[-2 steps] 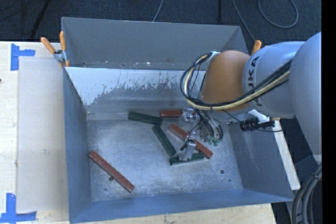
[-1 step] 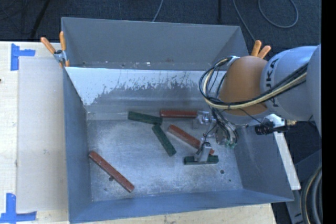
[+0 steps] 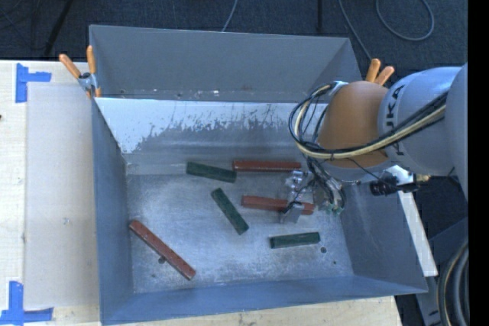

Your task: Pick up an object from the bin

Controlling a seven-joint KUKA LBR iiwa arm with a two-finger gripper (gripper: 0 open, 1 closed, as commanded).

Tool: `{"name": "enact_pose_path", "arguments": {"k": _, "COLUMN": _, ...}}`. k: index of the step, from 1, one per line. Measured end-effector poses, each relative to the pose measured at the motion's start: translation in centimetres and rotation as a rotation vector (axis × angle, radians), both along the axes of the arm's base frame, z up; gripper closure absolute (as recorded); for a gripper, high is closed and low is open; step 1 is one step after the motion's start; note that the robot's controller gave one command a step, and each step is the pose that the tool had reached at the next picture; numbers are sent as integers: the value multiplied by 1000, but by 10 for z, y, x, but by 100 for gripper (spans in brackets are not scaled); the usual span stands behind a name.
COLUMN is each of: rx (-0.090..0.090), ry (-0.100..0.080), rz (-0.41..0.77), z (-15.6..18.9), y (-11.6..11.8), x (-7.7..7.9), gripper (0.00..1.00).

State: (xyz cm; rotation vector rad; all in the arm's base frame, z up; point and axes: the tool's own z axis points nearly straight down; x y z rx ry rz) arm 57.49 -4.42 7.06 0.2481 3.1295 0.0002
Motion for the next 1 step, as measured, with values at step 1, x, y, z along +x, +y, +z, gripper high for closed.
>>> {"name": "enact_pose_path", "arguments": {"k": 1, "rx": -1, "ry": -4, "rz": 32, "z": 146, "y": -3, "x": -35, "gripper": 100}}
